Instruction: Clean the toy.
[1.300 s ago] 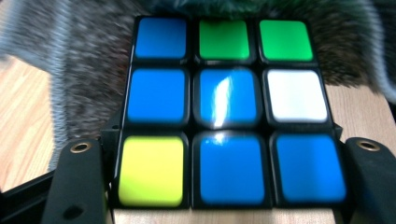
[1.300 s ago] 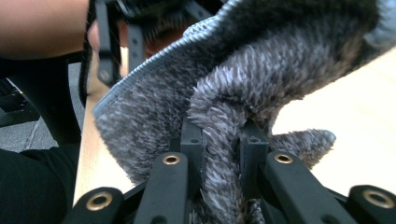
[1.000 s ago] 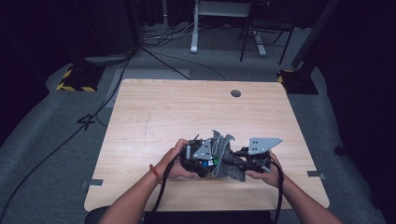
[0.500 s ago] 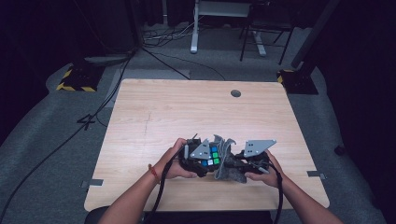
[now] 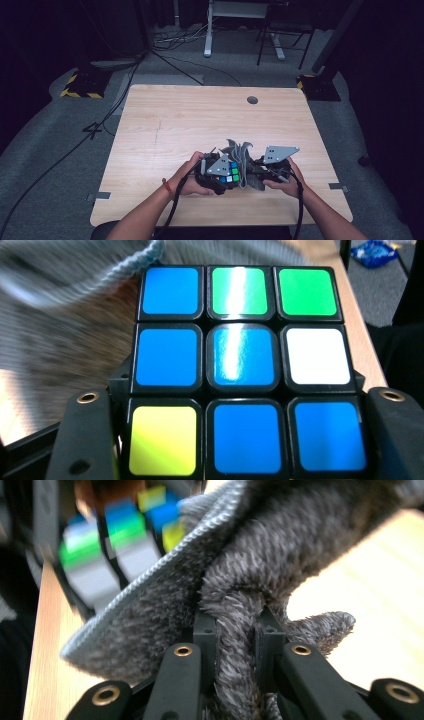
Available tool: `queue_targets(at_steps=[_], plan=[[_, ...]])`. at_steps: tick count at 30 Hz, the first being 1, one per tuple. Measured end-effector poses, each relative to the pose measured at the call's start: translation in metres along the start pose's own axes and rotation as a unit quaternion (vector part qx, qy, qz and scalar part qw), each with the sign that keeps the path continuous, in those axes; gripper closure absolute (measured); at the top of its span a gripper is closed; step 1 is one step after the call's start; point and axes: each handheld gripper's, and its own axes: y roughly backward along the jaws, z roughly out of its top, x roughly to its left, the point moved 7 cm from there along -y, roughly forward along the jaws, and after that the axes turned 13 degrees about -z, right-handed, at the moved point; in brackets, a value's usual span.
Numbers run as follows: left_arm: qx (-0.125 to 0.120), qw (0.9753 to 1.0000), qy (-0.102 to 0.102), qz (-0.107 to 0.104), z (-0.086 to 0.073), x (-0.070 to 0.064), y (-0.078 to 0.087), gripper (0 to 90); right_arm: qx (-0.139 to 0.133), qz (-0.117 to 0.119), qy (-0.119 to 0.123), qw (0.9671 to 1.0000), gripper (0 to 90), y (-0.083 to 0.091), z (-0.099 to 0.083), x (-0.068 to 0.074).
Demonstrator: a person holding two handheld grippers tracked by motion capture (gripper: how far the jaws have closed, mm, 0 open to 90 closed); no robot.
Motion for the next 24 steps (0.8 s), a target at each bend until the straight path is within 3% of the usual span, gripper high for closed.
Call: queue_targets(at_steps=[4, 6, 10, 13, 18, 24], plan=[[-0.006, 0.9998, 0.003, 0.017, 0.001, 0.005, 0.008, 33.4, 0.017, 0.022, 0.009, 0.9996, 78.0, 0.000, -0.008, 0.008], [-0.008, 0.9997, 0.013, 0.018, -0.001, 0.008, 0.010, 33.4, 0.014, 0.039, 0.017, 0.9990, 78.0, 0.002, -0.007, 0.014], [0.008, 0.9993, 0.019, 0.030, -0.008, 0.013, 0.009, 33.4, -0.006, 0.052, 0.021, 0.9984, 78.0, 0.011, 0.004, 0.023], [0.009, 0.9995, 0.021, 0.021, -0.010, 0.012, 0.005, 33.4, -0.019, 0.041, 0.032, 0.9985, 78.0, 0.015, 0.013, 0.025], [0.020, 0.9997, 0.014, 0.006, -0.009, 0.006, -0.003, 33.4, -0.044, 0.023, 0.005, 0.9988, 77.9, 0.013, 0.021, 0.016], [0.009, 0.9999, 0.003, 0.007, -0.001, 0.002, 0.001, 33.4, -0.014, 0.002, -0.008, 0.9999, 77.9, 0.003, 0.010, 0.003]])
